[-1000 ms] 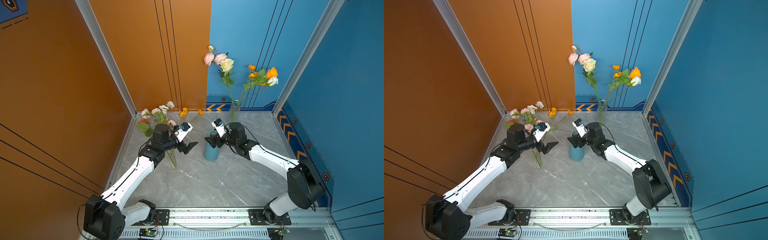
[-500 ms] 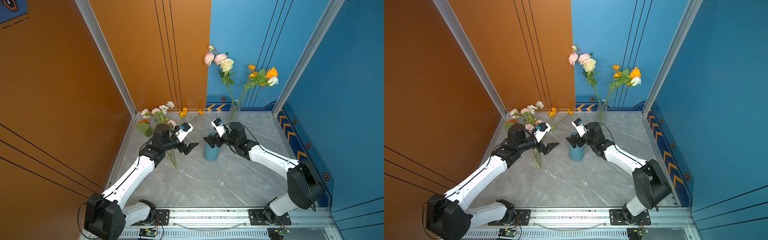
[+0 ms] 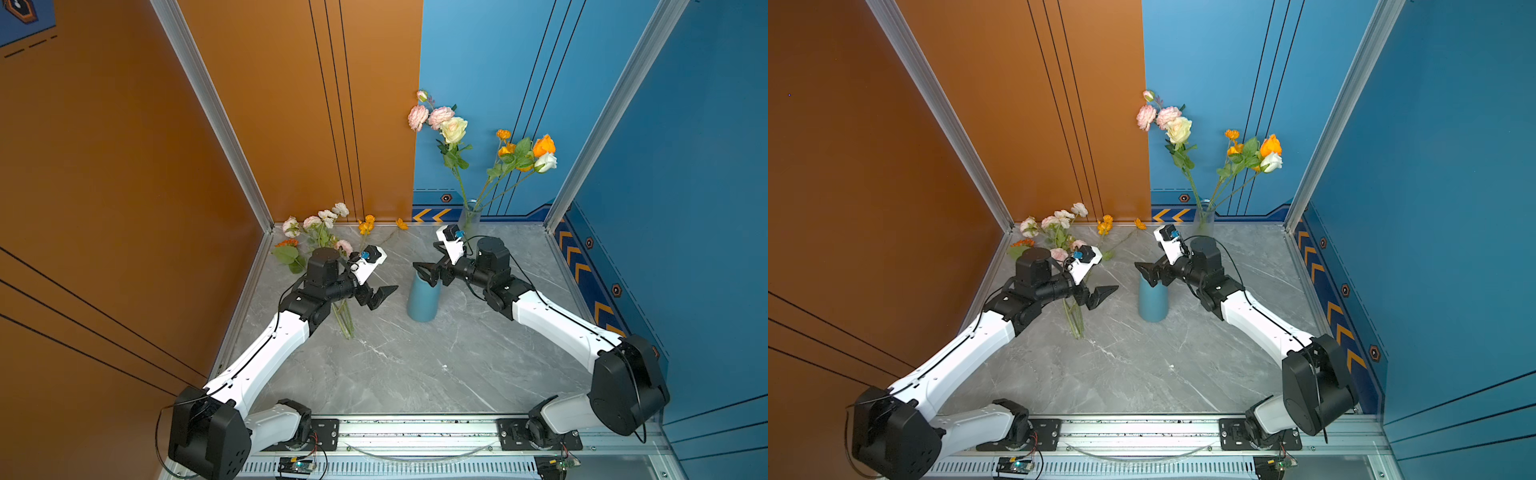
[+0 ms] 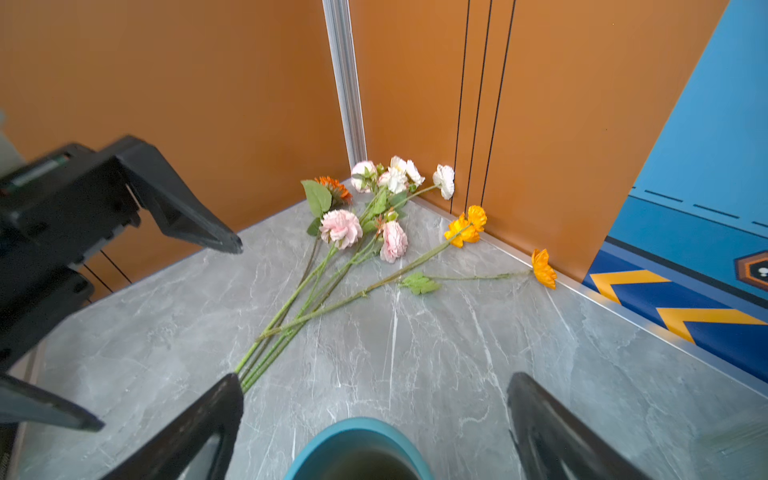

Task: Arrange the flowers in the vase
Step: 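Open the right gripper and withdraw while the left gripper reaches the flower pile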

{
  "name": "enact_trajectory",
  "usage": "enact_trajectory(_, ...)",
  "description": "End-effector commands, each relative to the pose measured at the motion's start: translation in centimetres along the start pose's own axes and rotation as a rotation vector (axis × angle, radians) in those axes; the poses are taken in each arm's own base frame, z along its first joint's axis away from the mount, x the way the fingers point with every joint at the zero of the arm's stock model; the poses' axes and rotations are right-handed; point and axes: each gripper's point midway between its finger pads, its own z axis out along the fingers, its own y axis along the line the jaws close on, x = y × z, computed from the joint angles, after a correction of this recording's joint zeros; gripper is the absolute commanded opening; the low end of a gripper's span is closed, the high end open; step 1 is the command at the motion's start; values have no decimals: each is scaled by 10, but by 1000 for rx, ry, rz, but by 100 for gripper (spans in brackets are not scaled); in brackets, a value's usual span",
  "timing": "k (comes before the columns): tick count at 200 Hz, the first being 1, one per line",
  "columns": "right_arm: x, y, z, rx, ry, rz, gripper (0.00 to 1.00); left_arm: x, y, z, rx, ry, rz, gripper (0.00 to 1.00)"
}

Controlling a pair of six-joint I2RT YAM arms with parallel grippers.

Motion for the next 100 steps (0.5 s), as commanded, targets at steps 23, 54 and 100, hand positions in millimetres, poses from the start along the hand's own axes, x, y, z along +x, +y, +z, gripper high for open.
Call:
enact_trajectory(23,-50,-5,-52,47,-159,15,100,-1,13,0,-68,18,22,98)
enact_trajectory(54,-14,-27,-88,313,-46,-21,100,29,61,12,-323,174,-39,100)
enact_trajectory(100,43,-24,-141,480,61,102,100,95,135,23,-598,530,-313,75)
